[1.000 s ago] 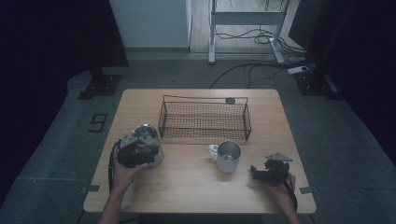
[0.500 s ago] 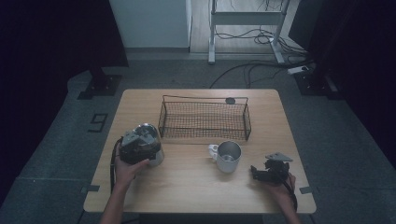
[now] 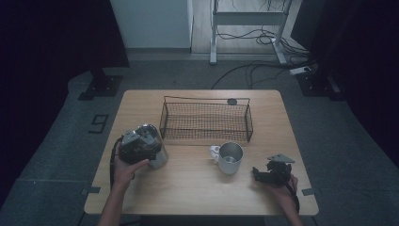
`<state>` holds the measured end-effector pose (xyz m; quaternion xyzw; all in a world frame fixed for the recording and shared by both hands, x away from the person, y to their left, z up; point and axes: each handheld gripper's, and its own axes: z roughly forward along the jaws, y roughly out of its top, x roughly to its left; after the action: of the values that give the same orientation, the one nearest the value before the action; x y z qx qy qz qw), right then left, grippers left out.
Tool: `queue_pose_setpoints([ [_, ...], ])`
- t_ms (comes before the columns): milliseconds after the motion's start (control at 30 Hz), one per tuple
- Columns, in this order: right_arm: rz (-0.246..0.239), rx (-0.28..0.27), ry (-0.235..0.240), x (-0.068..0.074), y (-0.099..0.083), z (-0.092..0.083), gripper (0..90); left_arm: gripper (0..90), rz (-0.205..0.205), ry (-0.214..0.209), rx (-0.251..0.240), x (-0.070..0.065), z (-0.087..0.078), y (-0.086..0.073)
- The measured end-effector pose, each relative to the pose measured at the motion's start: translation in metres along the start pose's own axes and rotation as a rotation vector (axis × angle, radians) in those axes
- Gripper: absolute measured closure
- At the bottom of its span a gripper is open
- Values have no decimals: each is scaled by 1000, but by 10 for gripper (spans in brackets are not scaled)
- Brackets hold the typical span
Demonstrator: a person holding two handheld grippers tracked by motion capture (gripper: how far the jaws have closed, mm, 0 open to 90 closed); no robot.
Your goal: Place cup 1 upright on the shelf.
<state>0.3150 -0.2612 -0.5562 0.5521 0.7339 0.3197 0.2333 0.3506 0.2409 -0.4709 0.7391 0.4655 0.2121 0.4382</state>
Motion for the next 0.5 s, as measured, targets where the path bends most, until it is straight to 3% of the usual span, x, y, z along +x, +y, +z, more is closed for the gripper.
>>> queue_pose_setpoints([
  [500,11,0,-8,0,0,0,49,38,-11,6,-37,-8,-13,12],
])
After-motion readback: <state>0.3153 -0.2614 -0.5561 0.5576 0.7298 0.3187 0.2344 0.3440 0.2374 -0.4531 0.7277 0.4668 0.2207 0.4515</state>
